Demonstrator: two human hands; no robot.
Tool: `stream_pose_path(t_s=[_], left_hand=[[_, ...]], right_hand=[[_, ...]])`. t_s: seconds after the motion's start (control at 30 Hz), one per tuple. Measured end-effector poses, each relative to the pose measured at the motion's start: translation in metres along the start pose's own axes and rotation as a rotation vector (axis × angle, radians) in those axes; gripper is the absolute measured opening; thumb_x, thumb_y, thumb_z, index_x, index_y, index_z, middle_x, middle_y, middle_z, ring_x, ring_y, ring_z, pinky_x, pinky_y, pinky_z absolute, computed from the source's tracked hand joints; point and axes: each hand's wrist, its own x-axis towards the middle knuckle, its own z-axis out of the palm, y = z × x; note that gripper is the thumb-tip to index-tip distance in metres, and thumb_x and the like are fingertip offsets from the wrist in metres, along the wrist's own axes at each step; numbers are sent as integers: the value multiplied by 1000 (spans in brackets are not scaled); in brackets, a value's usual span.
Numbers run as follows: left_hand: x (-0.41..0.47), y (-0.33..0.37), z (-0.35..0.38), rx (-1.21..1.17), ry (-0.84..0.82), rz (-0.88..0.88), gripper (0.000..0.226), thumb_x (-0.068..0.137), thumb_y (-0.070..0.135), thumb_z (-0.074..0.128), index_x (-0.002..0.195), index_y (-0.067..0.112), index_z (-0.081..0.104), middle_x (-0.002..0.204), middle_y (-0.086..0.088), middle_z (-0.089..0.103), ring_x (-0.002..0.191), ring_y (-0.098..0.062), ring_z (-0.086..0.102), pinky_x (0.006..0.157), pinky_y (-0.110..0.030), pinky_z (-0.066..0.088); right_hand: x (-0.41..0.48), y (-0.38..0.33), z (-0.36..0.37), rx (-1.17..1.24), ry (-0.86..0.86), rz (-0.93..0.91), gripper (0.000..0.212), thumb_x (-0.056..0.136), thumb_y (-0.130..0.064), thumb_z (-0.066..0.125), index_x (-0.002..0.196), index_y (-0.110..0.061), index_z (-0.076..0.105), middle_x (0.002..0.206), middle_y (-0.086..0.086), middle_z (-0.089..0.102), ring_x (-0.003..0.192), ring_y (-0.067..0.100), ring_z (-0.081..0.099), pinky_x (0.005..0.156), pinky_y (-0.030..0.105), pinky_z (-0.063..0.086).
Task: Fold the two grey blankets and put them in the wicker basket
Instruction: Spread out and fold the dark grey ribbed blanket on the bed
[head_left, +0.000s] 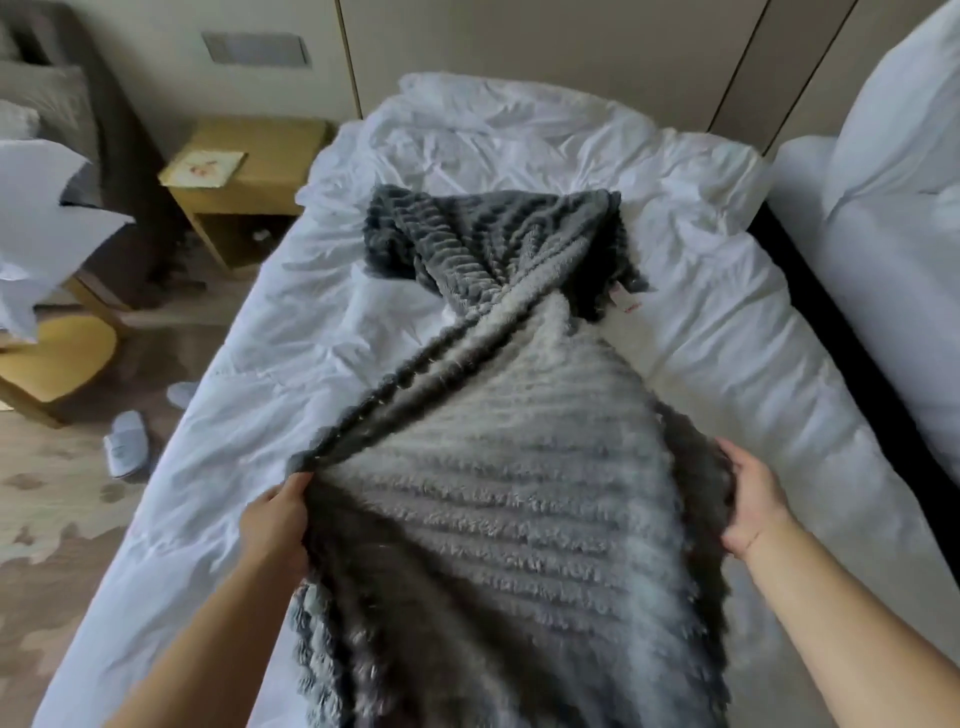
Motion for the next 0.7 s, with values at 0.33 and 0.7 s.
stream_pose_path(t_s=[0.33, 0.7], left_hand=[[-67, -6, -116, -49, -287, -225, 35, 80, 26, 62, 104, 1, 67, 89, -19, 70, 75, -33, 67, 70, -38, 56], [-104, 23, -99, -131, -527, 31, 33, 90, 19, 61, 117, 0, 61, 108, -22, 66, 84, -31, 67, 69, -40, 59]], right_hand=[[-93, -43, -64, -127, -10, -15, 41, 78, -44, 69, 78, -4, 78, 87, 14, 75, 79, 27, 73, 66, 44, 60], [-130, -68, -45, 10, 44, -533, 22, 94, -15, 54, 83, -19, 73, 74, -9, 73, 63, 3, 70, 51, 19, 55]])
